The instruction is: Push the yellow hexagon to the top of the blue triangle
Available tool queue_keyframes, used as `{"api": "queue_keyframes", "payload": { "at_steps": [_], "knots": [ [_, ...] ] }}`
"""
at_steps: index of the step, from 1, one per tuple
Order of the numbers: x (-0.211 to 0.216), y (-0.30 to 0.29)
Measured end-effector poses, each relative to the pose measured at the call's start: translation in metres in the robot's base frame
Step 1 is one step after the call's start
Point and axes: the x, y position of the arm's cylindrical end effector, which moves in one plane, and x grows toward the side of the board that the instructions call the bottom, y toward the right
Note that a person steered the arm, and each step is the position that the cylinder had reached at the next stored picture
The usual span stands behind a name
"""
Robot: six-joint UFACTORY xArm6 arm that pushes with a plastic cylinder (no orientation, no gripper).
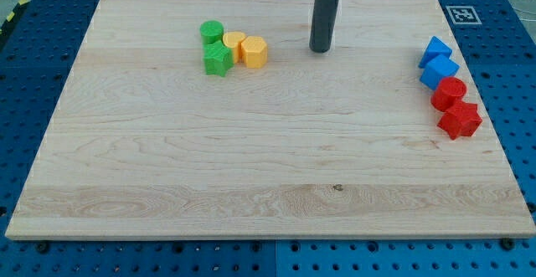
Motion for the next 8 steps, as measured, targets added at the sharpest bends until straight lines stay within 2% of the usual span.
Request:
{"api": "queue_keyframes", "payload": {
  "at_steps": [2,4,5,6,8],
  "knots": [
    [0.04,-0.029],
    [0.051,-0.094],
    [0.043,-0.123],
    [0.005,-0.129],
    [0.001,-0.098]
  ]
}}
